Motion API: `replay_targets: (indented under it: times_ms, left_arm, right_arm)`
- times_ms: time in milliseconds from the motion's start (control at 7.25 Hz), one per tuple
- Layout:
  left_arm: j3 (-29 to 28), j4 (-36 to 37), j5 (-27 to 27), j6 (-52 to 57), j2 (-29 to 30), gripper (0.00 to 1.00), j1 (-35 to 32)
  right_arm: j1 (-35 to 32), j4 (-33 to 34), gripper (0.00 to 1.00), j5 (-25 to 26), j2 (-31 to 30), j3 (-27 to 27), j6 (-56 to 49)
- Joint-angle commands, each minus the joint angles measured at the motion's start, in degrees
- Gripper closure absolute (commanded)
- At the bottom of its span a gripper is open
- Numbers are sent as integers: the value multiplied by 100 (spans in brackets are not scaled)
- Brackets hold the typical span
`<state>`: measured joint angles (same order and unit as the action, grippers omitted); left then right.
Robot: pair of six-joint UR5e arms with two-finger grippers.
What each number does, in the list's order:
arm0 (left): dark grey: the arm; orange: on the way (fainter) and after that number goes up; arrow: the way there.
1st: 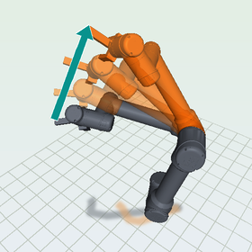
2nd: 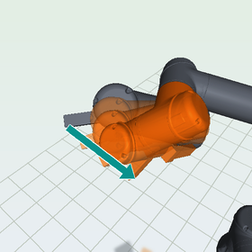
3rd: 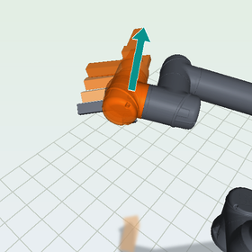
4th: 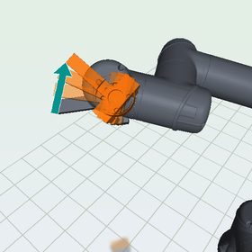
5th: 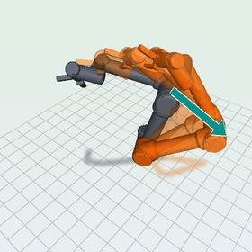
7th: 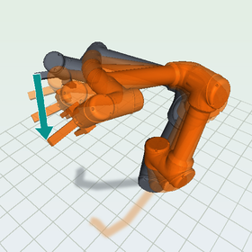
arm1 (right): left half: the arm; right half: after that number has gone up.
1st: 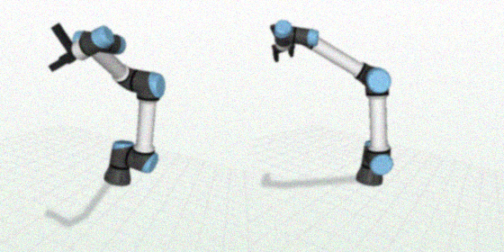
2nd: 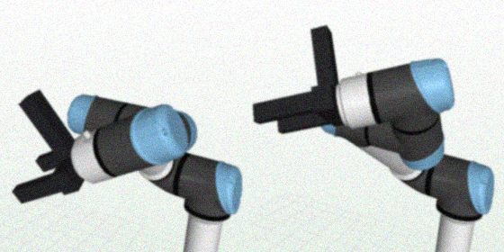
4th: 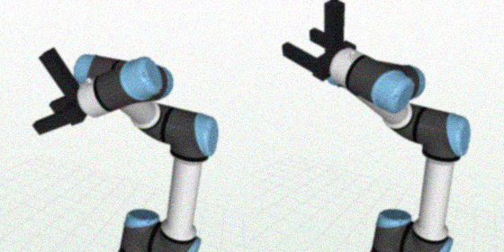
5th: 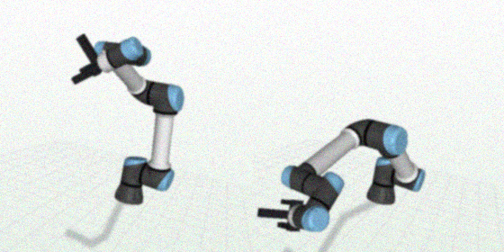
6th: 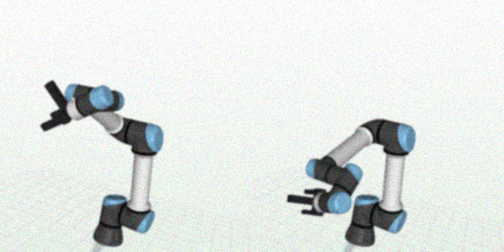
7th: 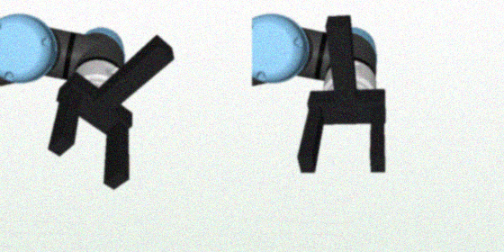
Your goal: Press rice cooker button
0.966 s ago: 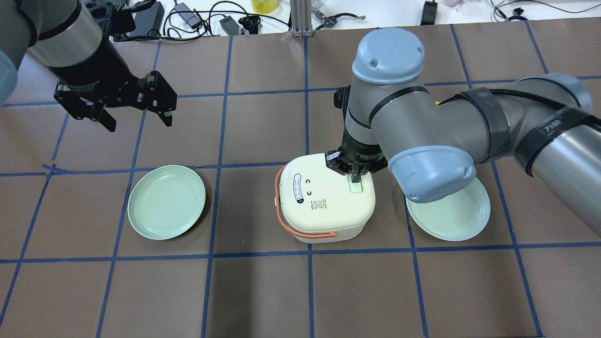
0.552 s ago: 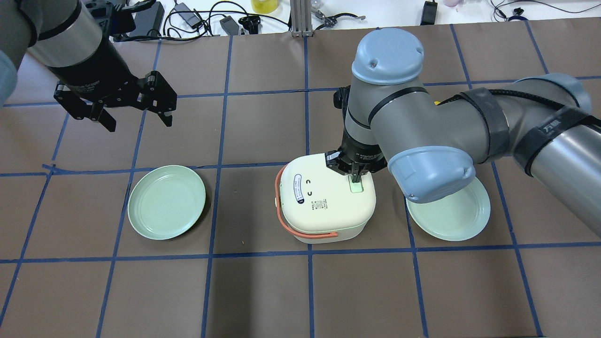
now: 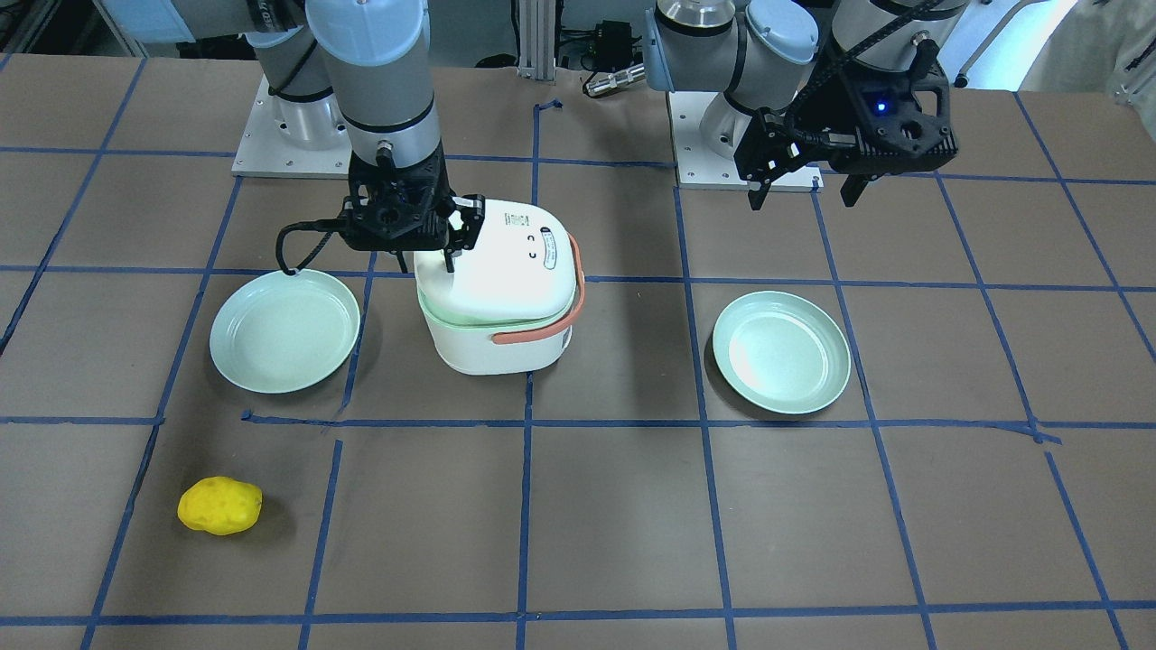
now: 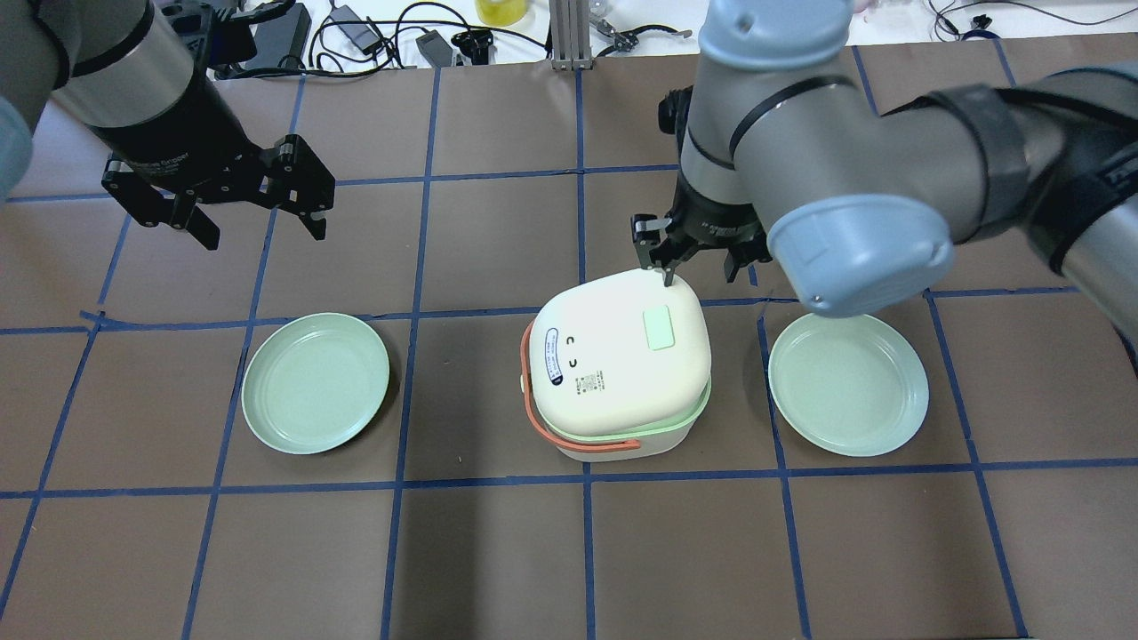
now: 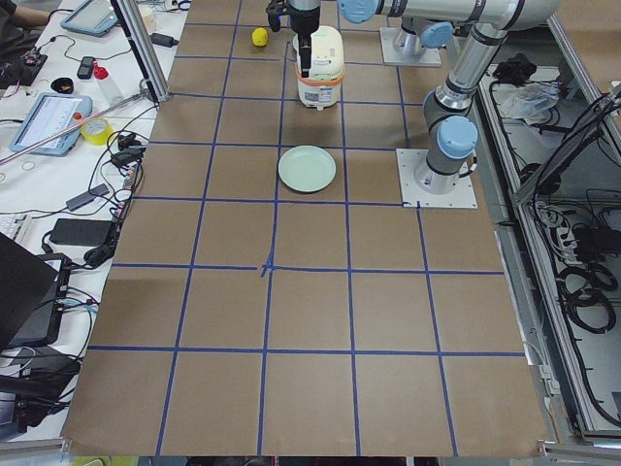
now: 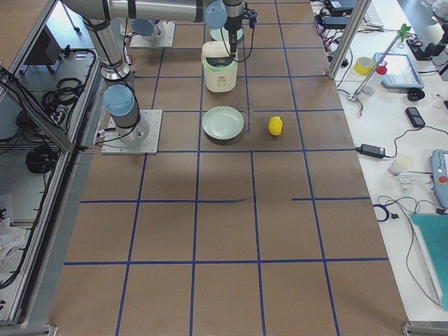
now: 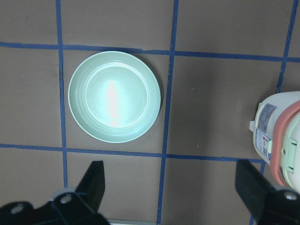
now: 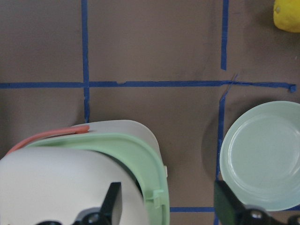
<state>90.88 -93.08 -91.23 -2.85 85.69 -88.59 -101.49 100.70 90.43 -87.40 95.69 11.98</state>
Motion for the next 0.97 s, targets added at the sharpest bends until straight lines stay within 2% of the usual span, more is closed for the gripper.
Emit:
replay_targets:
  times_ms: [0, 414, 828]
  left_arm:
    - [0, 0, 0, 4, 0, 0, 0]
    - [0, 0, 0, 4, 0, 0, 0]
    - [0, 0, 0, -5, 0, 0, 0]
  right_arm:
    - [856, -883, 0, -43, -5, -909, -858]
    - [1543, -885, 0, -69, -5, -1324, -1075]
    - [1545, -903, 0, -60, -22, -1317, -1119]
